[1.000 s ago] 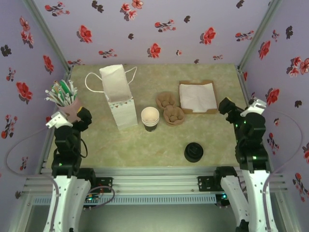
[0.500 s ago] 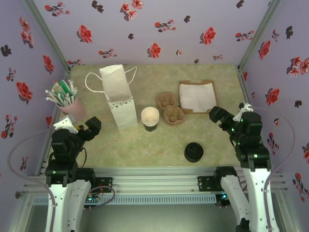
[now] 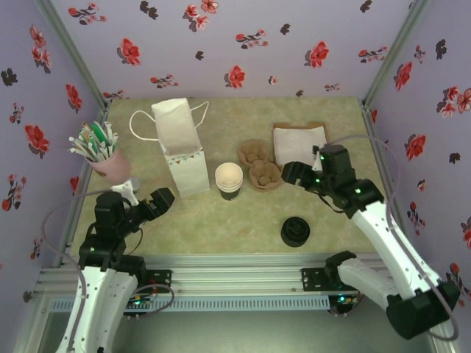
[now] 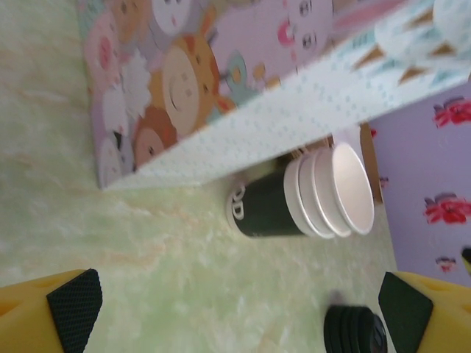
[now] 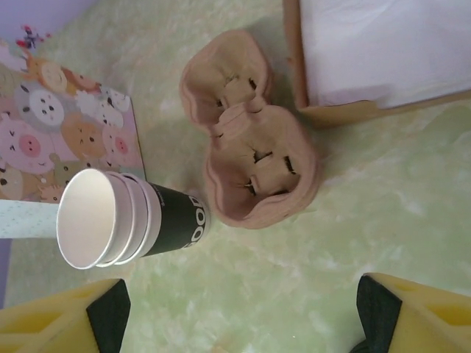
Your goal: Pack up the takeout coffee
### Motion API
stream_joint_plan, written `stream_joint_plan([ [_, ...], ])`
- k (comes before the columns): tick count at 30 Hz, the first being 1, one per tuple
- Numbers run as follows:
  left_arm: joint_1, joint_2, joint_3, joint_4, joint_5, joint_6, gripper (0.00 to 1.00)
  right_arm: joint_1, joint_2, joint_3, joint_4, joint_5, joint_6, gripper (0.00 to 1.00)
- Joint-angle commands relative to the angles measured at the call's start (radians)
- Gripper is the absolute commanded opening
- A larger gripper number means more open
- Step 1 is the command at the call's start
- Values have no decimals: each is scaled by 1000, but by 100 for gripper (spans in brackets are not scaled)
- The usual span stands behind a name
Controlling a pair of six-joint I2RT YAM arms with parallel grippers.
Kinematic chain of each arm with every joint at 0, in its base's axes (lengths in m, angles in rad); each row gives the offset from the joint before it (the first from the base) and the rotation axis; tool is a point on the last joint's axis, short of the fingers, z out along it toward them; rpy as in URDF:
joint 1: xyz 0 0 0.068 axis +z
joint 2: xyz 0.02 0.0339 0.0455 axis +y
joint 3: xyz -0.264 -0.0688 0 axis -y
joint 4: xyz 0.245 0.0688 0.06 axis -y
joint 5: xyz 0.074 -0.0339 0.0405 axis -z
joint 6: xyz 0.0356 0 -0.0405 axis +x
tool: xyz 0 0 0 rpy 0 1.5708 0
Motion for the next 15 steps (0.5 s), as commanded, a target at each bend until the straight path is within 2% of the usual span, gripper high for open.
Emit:
stream_joint_plan([
  [1,-60,-4,-35,16,31,-51,99,108,92,90,-23,137,-16,80],
  [9,-257,61,-120,137,-23,-156,81,311,403,334,-118,288,-64,65],
  [15,-371,228,-134,282,-57,-187,72,359,581,483,-162,287,-92,49],
])
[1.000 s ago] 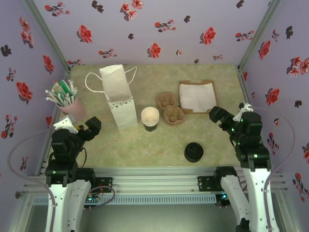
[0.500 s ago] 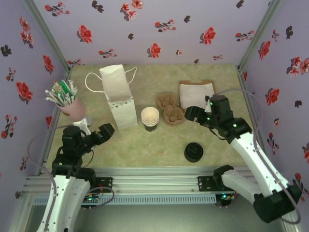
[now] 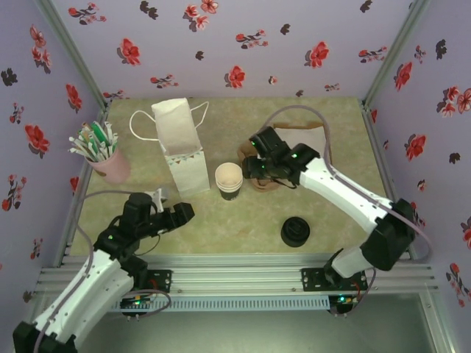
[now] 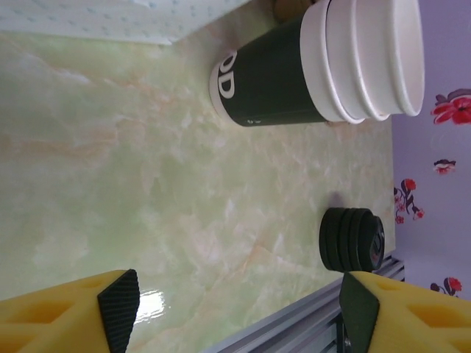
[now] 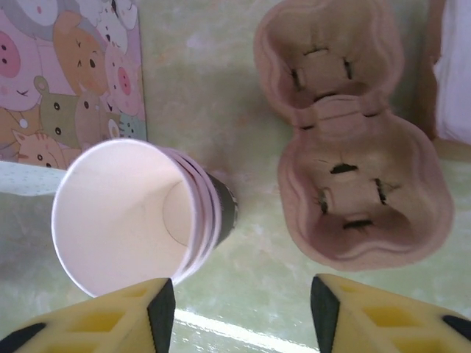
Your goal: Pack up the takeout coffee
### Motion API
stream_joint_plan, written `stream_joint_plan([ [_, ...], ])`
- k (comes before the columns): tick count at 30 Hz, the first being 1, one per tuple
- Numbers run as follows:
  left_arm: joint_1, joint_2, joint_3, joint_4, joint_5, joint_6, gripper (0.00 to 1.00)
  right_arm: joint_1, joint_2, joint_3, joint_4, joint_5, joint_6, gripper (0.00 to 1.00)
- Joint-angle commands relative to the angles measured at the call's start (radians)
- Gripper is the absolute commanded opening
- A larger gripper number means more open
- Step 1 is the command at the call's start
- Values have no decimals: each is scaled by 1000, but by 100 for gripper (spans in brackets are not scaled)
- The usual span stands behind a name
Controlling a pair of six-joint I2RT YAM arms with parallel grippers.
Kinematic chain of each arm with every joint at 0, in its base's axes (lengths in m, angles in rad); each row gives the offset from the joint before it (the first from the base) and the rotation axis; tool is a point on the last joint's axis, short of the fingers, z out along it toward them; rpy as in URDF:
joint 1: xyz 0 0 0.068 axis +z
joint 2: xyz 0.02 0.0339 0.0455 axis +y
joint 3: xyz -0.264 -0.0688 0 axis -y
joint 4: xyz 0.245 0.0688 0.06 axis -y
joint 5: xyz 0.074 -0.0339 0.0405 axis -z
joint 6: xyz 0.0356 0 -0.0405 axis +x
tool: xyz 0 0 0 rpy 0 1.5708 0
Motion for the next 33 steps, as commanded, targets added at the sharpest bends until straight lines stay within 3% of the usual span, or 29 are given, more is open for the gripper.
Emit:
stream_joint_plan([
  [1,-41,74,-14,143,-29,-35,71,18,73,89,-66,41,-30,47],
  [13,-99,245,2,305,-69,-51,70,29,220,196,-96,8,-52,35],
  [33,-109,373,45,392,-68,-41,71,51,281,242,-125,2,-68,20],
])
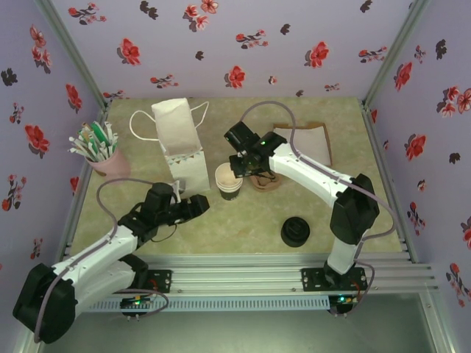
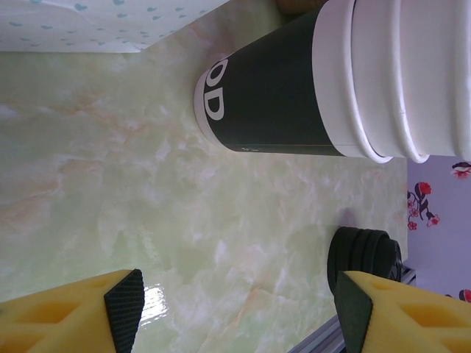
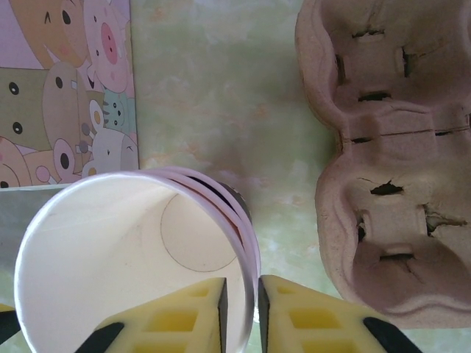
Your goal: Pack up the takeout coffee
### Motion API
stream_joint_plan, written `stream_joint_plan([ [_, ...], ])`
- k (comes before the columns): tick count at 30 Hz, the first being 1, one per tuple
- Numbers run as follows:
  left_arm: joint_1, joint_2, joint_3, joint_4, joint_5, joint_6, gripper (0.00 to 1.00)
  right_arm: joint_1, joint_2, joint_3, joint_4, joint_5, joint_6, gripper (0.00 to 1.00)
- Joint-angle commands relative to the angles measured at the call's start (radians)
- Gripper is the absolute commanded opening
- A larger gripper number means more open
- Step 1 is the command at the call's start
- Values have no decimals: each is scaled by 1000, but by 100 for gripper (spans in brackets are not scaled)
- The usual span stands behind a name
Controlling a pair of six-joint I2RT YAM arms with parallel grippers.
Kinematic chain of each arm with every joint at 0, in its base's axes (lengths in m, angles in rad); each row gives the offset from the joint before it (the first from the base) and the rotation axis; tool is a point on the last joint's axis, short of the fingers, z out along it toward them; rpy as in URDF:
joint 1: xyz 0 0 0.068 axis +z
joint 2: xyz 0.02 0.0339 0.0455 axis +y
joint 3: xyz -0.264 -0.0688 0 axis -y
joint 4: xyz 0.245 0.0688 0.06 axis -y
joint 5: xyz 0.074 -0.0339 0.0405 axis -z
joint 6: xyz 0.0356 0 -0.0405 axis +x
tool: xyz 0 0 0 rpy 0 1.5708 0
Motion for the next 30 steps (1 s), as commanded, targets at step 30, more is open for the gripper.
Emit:
stream_joint_plan([
  [30,-23,55,80,63,-6,16,72,7,-37,20,-29,23,12,5],
])
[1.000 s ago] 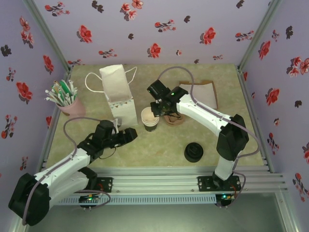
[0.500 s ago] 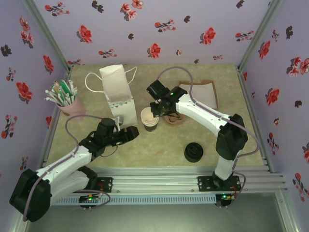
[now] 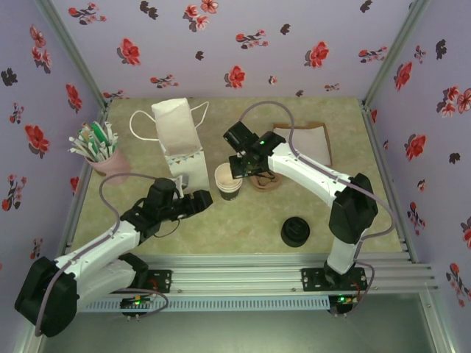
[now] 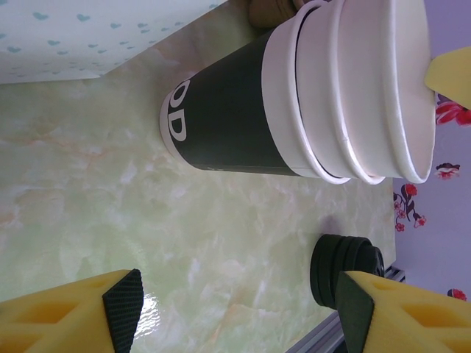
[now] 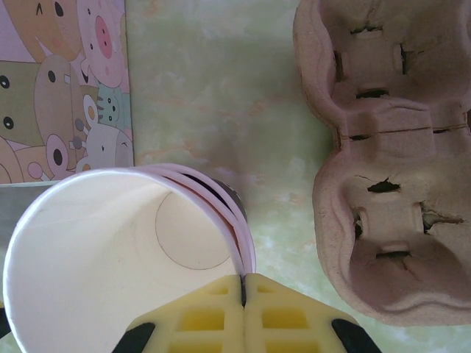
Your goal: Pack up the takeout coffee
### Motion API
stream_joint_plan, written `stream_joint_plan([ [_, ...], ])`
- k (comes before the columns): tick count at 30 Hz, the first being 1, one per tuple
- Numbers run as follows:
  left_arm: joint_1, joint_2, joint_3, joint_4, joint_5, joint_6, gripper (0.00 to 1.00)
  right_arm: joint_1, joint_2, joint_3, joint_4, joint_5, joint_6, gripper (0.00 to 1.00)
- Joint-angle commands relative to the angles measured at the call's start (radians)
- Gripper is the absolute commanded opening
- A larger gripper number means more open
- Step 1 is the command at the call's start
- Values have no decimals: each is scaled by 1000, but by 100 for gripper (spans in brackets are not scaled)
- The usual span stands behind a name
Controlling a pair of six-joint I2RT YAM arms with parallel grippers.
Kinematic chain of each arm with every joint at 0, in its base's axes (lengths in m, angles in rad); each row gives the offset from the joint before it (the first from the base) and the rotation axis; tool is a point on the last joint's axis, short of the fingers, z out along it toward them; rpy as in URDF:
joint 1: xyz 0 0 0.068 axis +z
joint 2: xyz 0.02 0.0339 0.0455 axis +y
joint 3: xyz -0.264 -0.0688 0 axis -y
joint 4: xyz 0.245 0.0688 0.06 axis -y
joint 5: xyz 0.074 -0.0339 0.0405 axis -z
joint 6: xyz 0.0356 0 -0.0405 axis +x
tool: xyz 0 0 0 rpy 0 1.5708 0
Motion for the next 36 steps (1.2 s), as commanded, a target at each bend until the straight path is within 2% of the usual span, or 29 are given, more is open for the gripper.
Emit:
stream_joint_plan([
  [1,-9,7,29,27,-6,16,72,3,-52,6,-9,11,19,5],
  [12,-9,10,29,45,-6,5,75,-22,-89,-38,35,-52,39,5],
  [19,-8,20,25,116,-6,-25,80,-66,-125,-121,89,-115,67,4],
  [36,-24,192,61,304,34,-91,79,-137,-208,-247,195,-258,105,5],
])
